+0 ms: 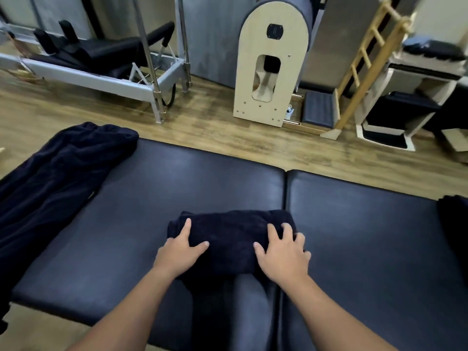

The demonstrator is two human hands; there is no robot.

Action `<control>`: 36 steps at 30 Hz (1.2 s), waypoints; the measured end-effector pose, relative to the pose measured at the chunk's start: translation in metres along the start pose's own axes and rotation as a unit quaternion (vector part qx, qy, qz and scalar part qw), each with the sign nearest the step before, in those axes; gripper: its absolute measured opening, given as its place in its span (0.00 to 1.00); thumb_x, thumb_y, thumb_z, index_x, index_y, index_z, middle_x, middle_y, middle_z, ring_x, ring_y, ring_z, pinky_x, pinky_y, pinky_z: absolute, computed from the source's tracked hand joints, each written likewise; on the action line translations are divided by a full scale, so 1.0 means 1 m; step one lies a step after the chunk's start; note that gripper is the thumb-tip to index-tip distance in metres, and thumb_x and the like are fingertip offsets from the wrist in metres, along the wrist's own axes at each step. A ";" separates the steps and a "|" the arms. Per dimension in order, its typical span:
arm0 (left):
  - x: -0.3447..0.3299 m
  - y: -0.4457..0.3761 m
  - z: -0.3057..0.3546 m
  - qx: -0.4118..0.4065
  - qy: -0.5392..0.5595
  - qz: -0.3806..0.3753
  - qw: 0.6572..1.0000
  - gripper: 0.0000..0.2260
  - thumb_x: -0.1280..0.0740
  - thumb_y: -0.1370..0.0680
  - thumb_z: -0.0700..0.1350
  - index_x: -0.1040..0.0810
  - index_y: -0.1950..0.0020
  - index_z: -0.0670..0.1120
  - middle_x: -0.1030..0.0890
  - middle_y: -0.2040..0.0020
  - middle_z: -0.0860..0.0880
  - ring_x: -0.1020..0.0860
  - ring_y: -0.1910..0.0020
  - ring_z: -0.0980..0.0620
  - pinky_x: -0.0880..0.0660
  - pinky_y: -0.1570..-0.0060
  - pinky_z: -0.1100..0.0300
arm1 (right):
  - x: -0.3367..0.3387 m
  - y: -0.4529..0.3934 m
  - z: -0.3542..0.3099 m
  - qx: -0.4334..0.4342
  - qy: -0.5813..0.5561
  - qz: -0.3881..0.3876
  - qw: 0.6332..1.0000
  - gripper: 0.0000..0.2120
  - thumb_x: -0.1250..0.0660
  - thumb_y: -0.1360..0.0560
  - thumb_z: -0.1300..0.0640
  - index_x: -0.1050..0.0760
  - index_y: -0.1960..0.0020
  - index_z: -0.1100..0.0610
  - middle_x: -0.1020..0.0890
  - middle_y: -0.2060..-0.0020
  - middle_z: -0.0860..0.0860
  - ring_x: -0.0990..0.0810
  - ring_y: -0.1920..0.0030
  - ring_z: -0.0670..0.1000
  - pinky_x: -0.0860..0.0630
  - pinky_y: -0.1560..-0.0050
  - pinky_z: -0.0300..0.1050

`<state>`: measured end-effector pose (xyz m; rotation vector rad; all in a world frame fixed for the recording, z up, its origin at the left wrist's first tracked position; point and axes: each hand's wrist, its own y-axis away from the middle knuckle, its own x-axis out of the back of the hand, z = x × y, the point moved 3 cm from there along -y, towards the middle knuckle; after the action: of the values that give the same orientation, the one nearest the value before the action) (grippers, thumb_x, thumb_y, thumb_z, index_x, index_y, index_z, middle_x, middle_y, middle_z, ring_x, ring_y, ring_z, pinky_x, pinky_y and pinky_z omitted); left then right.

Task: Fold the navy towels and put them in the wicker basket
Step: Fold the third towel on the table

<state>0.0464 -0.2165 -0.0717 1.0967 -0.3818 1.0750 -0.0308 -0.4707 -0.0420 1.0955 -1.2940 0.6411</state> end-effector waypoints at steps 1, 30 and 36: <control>0.001 -0.001 0.005 -0.011 0.007 -0.003 1.000 0.42 0.35 0.26 0.68 0.53 0.19 0.64 0.30 0.24 0.47 0.32 0.26 0.41 0.31 0.32 0.49 | 0.002 0.004 0.003 -0.008 -0.012 -0.015 1.000 0.34 0.47 0.22 0.31 0.46 0.21 0.44 0.46 0.22 0.50 0.42 0.28 0.60 0.30 0.39 0.61; -0.354 0.190 0.355 -0.297 -0.067 -0.250 0.919 0.41 0.28 0.21 0.52 0.50 0.17 0.47 0.28 0.26 0.50 0.28 0.29 0.49 0.29 0.32 0.57 | -0.007 0.182 0.431 -0.382 -0.202 0.024 0.902 0.40 0.41 0.22 0.33 0.54 0.18 0.47 0.61 0.20 0.59 0.61 0.22 0.70 0.34 0.29 0.56; -0.431 0.247 0.422 -0.273 -0.039 -0.247 0.929 0.39 0.28 0.22 0.49 0.47 0.17 0.46 0.29 0.25 0.49 0.29 0.28 0.49 0.29 0.33 0.60 | -0.006 0.192 0.555 -0.366 -0.207 0.017 0.907 0.43 0.41 0.23 0.32 0.56 0.18 0.48 0.64 0.20 0.61 0.65 0.23 0.71 0.49 0.22 0.61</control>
<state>-0.2685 -0.7869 -0.0587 0.6778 -0.4067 0.4322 -0.4379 -0.8934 -0.0426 0.5858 -1.7230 -0.0957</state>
